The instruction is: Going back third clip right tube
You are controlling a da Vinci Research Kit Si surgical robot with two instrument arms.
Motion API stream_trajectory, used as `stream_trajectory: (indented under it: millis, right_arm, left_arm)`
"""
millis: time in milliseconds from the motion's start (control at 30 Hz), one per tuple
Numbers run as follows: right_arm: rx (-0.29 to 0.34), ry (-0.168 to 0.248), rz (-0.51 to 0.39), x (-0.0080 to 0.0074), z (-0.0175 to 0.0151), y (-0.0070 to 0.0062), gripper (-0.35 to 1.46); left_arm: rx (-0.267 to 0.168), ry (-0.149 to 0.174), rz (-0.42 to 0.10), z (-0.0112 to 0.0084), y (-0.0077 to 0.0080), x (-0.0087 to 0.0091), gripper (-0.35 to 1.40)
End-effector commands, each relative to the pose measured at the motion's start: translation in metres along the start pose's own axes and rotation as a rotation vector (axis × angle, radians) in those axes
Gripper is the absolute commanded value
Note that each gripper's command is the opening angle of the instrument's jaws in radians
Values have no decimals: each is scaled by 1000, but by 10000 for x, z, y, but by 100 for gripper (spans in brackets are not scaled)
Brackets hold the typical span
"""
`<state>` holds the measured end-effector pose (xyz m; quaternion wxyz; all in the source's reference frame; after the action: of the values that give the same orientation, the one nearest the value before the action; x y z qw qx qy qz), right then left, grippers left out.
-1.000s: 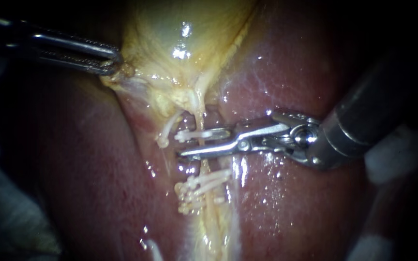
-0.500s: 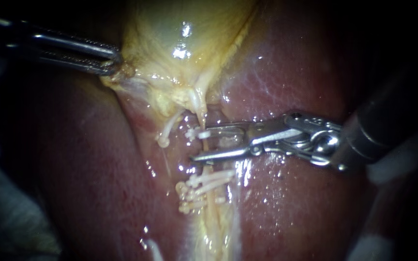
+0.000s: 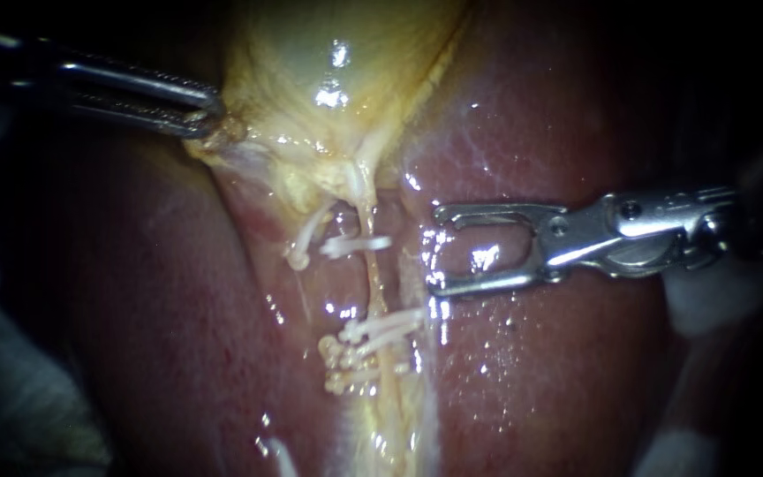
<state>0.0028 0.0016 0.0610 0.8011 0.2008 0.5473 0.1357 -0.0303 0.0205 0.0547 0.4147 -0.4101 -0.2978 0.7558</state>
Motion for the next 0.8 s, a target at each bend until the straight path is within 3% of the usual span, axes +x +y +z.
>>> stream_trajectory:
  millis: [33,267,433,533,800]
  right_arm:
    - [2,-1,-8,1,-2,0,50]
    - [10,-4,-66,8,-14,-11,50]
    - [20,-35,-108,13,-24,-16,50]
    - [26,-55,-120,14,-31,-17,50]
    - [30,-55,-125,14,-40,-17,50]
  left_arm:
    - [0,0,0,0,0,0,-35]
    - [-1,0,0,0,0,0,-35]
    - [1,1,2,4,-3,-2,-35]
    - [6,3,5,13,-9,-6,-35]
    - [4,1,14,49,-27,-14,-35]
